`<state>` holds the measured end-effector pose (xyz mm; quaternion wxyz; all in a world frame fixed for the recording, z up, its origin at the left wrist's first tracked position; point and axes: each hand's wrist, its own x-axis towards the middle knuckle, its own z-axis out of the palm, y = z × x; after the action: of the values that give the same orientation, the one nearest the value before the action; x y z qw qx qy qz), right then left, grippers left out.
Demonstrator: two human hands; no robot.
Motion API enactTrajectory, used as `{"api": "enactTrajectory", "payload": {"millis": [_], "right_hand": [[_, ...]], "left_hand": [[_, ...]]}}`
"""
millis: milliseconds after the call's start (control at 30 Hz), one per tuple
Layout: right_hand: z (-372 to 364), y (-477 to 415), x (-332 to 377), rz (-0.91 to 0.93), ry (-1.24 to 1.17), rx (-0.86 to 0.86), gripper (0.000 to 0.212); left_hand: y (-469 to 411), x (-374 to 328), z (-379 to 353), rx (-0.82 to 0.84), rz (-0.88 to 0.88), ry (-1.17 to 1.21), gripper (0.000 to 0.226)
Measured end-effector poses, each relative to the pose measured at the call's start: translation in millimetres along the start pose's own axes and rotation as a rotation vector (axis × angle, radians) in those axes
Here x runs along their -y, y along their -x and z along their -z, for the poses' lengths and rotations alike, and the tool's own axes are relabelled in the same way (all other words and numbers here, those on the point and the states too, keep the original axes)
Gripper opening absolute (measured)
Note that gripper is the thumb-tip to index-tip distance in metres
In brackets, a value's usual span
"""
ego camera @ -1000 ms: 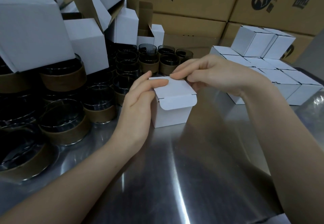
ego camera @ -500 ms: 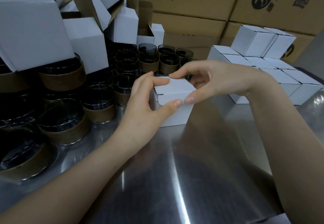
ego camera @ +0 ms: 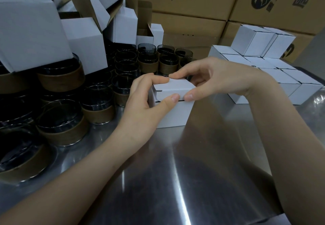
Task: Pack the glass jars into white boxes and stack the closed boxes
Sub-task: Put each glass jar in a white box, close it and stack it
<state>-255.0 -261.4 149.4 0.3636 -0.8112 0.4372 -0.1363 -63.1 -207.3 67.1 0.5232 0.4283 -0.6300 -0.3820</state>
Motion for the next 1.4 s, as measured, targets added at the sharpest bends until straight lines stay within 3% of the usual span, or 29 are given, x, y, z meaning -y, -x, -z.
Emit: {"api": "enactTrajectory", "payload": {"millis": [400,567,800,1400], "right_hand": [[-0.9,-1.1,-4.3,-0.04,-0.052,0.051,0.07],[-0.2,-1.3,-5.5,-0.059,-0.057,0.04,0.047],[-3.2,-5.0,-10.4,-0.058,-0.103,0.037,0.045],[-4.8,-9.1,-10.3,-0.048,-0.097,0.047,0.052]], "left_hand": [[-0.6,4.9,-2.2,0.018,-0.015,-0.016,0.029],[-1.0,7.5,-2.4,0.011,-0.012,-0.018,0.027],[-1.9,9.0,-2.0,0.002,0.002,-0.004,0.013],[-4.1,8.7,-5.7,0.023,0.063,0.079,0.035]]}}
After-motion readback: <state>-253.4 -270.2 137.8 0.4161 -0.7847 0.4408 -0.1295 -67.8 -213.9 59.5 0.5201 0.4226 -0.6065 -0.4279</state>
